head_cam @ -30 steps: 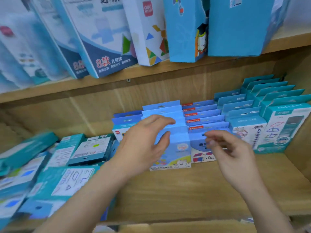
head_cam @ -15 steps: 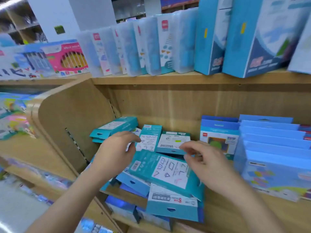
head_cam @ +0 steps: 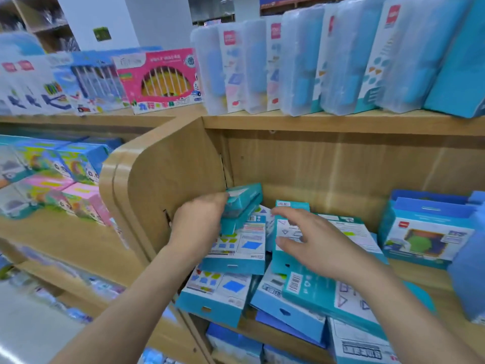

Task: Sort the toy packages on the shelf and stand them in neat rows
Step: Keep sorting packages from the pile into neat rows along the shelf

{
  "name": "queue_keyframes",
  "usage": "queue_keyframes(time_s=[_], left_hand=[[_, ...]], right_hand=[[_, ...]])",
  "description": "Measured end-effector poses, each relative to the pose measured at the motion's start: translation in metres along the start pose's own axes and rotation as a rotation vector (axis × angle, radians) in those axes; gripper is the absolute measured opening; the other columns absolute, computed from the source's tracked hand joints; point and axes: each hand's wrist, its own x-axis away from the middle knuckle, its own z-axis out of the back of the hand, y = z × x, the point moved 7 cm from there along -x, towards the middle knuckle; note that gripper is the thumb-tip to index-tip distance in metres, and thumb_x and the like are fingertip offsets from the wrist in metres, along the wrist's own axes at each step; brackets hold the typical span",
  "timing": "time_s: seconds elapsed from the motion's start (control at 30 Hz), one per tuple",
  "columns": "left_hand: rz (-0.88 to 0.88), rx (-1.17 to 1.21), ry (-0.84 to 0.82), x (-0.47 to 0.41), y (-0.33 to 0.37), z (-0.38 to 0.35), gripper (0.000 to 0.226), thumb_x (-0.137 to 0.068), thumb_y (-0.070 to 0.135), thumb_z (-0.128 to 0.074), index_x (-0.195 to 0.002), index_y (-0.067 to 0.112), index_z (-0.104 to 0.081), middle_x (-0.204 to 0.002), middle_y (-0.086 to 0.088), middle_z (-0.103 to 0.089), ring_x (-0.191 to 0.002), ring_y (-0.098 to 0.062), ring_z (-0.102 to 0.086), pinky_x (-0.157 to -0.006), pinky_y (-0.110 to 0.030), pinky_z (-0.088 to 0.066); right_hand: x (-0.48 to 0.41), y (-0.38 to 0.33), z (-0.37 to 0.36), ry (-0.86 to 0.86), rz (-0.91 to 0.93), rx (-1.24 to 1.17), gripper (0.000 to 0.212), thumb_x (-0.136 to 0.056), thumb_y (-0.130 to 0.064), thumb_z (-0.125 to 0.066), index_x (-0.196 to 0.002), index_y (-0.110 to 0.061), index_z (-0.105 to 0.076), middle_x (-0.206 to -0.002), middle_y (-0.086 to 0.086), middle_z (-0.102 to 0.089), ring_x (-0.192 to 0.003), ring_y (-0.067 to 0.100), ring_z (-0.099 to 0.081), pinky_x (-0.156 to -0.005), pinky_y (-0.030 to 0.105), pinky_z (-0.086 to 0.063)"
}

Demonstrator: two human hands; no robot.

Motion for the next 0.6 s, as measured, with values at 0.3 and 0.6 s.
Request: queue_keyframes(time_s=[0.3, 0.6], left_hand=[[0.351, 1.117, 0.438, 0.0, -0.023, 0.076, 0.014, -0.093, 0.026, -0.057, -0.087, 0.039, -0.057, -0.079, 0.013, -0.067, -0.069, -0.001, -0.066, -0.052, -0.025, -0.052], [0.501, 1.303, 0.223, -0.006, -0.013, 0.06, 0.01, -0.092, 0.031, -0.058, -0.102, 0.034, -0.057, -0.072, 0.005, -0.072, -0.067, -0.009, -0.071, -0.063, -0.042, -0.057]], right_hand=[[-0.002, -0.033, 0.043, 0.329, 0.127, 0.049, 0.09, -0.077, -0.06, -0.06, -0.141, -0.053, 0.002, -0.154, -0.021, -0.009, -0.139, -0.003, -0.01, -0.11, 0.026, -0.015], [0.01, -0.038, 0.045, 0.286, 0.087, 0.397, 0.116, -0.064, -0.075, -0.06, -0.141, -0.043, 0.022, -0.14, -0.015, -0.022, -0.124, 0.006, -0.024, -0.095, 0.028, -0.022]])
